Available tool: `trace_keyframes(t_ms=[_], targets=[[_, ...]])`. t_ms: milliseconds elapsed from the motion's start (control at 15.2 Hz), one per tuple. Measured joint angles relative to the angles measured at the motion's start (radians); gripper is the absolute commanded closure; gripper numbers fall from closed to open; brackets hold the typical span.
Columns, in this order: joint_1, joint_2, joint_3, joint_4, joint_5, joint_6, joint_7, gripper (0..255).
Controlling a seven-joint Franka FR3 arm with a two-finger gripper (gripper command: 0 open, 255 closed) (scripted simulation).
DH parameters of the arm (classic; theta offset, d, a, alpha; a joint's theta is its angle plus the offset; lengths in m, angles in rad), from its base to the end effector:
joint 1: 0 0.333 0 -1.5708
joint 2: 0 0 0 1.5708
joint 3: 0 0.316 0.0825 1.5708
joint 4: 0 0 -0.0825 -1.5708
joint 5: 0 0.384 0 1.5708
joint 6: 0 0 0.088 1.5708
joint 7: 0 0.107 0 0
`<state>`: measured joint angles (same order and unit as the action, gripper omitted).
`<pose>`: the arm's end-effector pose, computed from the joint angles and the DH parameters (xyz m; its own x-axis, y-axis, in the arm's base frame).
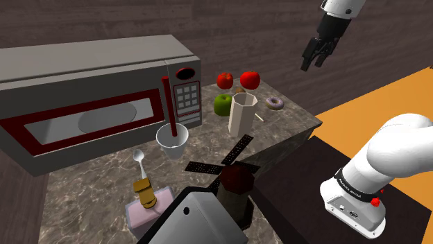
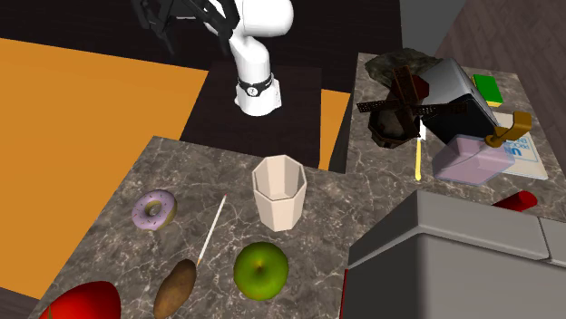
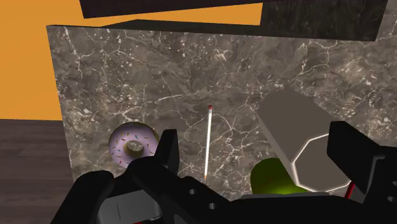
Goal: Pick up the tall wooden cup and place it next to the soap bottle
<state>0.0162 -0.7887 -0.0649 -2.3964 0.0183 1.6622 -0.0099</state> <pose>0.3143 -0.0189 0.5800 0.9983 -0.0238 0.0539 -0.0203 -0.9978 -0.0637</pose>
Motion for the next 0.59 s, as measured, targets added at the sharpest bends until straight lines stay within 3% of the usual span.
trace_keyframes(t_ms=[132, 594], targets=[[0.002, 0.013, 0.005, -0.002, 0.002, 0.013, 0.004, 0], [0.031, 0.196, 0.08, -0.014, 0.024, 0.185, 0.079, 0]])
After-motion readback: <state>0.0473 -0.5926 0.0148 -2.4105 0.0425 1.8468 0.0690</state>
